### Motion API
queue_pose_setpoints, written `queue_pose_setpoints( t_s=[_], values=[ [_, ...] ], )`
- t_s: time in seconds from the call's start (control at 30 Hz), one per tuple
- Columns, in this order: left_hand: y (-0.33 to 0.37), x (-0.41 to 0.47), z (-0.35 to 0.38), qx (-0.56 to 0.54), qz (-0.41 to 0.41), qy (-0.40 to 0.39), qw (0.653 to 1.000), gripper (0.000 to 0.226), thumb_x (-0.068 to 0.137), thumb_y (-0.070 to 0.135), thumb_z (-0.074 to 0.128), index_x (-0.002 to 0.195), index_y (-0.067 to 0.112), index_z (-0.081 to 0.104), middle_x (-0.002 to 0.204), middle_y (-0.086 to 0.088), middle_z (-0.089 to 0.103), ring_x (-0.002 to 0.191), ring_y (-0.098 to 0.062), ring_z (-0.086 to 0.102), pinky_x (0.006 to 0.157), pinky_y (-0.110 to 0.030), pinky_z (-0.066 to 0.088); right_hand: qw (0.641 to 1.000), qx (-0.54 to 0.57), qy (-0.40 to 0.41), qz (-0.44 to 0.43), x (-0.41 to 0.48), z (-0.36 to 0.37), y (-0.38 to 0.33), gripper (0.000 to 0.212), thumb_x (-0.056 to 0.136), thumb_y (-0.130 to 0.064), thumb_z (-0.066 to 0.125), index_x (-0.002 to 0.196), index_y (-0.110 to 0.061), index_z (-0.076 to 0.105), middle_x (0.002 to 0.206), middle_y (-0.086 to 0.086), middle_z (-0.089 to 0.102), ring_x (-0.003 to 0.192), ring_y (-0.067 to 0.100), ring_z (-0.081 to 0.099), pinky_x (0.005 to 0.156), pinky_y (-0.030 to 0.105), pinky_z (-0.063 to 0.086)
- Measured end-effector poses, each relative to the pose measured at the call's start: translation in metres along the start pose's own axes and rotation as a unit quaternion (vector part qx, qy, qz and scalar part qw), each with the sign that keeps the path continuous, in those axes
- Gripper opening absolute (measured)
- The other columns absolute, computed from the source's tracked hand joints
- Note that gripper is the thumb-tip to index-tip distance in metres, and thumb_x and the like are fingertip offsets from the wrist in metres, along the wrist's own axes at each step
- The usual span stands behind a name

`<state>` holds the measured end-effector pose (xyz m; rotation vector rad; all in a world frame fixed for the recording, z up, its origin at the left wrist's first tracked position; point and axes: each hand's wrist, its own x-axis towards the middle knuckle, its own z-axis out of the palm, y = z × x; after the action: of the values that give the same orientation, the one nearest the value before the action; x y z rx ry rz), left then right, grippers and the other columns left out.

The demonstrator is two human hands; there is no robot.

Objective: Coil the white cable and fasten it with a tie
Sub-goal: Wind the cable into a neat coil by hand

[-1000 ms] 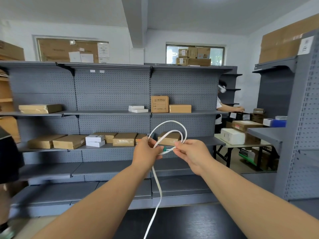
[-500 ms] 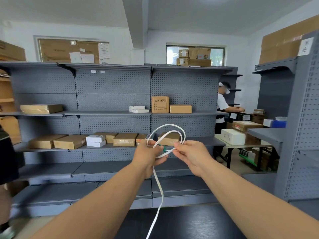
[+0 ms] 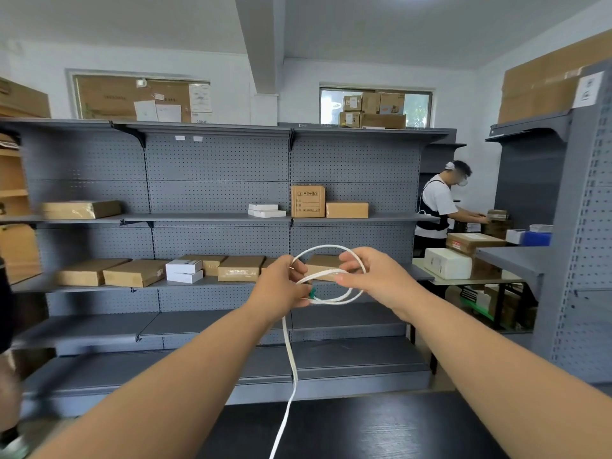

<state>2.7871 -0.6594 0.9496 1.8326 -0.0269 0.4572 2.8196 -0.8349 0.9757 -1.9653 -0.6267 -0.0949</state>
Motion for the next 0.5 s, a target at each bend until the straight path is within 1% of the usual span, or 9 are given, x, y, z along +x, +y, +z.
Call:
queue_pose_setpoints(
  t_s=[0.07,0.13,0.2,0.23,0.27,0.3,0.33,0.4,0.5],
  values=[
    [0.0016,0.0014,-0.0004,0.035,0.001,-0.008,0.999,0.024,0.082,-0.008,0.061,0.087,0.013,0.05,0.093,-0.014,0.056,0.07,-0.015,0.058,0.054,-0.019,0.056,0.997,-0.067,-0.013,-0.03,0.0021,-0.0011,-0.0046,0.038,0.079,-0.023,0.074,0.113,-0.02,0.059,0.103,-0.004,0.064,0.082,0.005,0.059,0.074,0.018,0.045],
    [0.003,0.0015,-0.0016,0.076,0.009,-0.017,0.997,0.022,0.082,-0.006,0.061,0.088,0.013,0.051,0.093,-0.015,0.057,0.068,-0.016,0.058,0.053,-0.018,0.055,0.986,-0.159,-0.016,-0.054,0.0028,-0.0001,-0.0093,0.031,0.082,-0.029,0.071,0.11,-0.02,0.063,0.096,-0.006,0.063,0.083,0.009,0.058,0.073,0.022,0.043],
    [0.004,0.0013,-0.0038,0.106,0.018,-0.027,0.994,0.02,0.083,-0.005,0.06,0.088,0.013,0.052,0.09,-0.013,0.058,0.065,-0.015,0.058,0.054,-0.018,0.055,0.972,-0.227,-0.005,-0.066,0.0039,0.0,-0.0108,0.012,0.087,-0.034,0.064,0.083,-0.024,0.068,0.073,-0.006,0.057,0.069,0.011,0.052,0.062,0.026,0.036],
    [0.004,0.0014,-0.0051,0.114,0.02,-0.031,0.993,0.019,0.083,-0.005,0.059,0.088,0.012,0.052,0.088,-0.012,0.059,0.063,-0.015,0.057,0.054,-0.018,0.054,0.968,-0.244,-0.004,-0.065,0.0047,0.0002,-0.0101,0.027,0.089,-0.036,0.061,0.065,-0.025,0.061,0.061,-0.005,0.05,0.058,0.011,0.045,0.056,0.026,0.03],
    [0.0044,0.0012,-0.0061,0.118,0.022,-0.034,0.992,0.019,0.083,-0.005,0.059,0.089,0.012,0.052,0.087,-0.011,0.058,0.062,-0.014,0.056,0.053,-0.017,0.053,0.966,-0.252,-0.005,-0.059,0.0042,0.0006,-0.0101,0.039,0.091,-0.036,0.058,0.054,-0.025,0.053,0.053,-0.004,0.042,0.051,0.011,0.037,0.051,0.026,0.026],
    [0.0047,0.0011,-0.0069,0.121,0.023,-0.035,0.992,0.018,0.083,-0.005,0.059,0.089,0.012,0.052,0.086,-0.011,0.058,0.061,-0.014,0.056,0.053,-0.015,0.052,0.968,-0.244,-0.005,-0.052,0.0044,0.0008,-0.0091,0.043,0.092,-0.035,0.057,0.051,-0.023,0.05,0.05,-0.003,0.037,0.048,0.01,0.033,0.049,0.025,0.023],
    [0.0049,0.0007,-0.0073,0.121,0.023,-0.033,0.992,0.018,0.084,-0.004,0.059,0.088,0.011,0.052,0.085,-0.011,0.057,0.06,-0.014,0.056,0.053,-0.015,0.052,0.972,-0.231,0.002,-0.048,0.0039,0.0011,-0.0088,0.042,0.093,-0.034,0.056,0.053,-0.02,0.055,0.05,-0.003,0.036,0.046,0.01,0.031,0.048,0.025,0.022],
    [0.0043,0.0008,-0.0076,0.108,0.022,-0.012,0.994,0.016,0.084,-0.004,0.059,0.088,0.01,0.053,0.083,-0.012,0.057,0.061,-0.015,0.056,0.054,-0.017,0.054,0.98,-0.195,0.023,-0.03,0.0046,0.0019,-0.0066,0.035,0.092,-0.033,0.056,0.067,-0.011,0.068,0.05,-0.001,0.038,0.047,0.011,0.032,0.048,0.025,0.024],
    [0.0022,0.0009,-0.0065,0.07,0.008,0.048,0.996,0.015,0.082,0.0,0.06,0.093,0.009,0.056,0.08,-0.008,0.057,0.063,-0.017,0.055,0.063,-0.029,0.054,0.994,-0.101,0.034,0.001,0.005,0.0052,-0.0047,0.032,0.09,-0.032,0.059,0.07,-0.009,0.07,0.053,0.004,0.046,0.049,0.015,0.036,0.053,0.026,0.031]
  ],
)
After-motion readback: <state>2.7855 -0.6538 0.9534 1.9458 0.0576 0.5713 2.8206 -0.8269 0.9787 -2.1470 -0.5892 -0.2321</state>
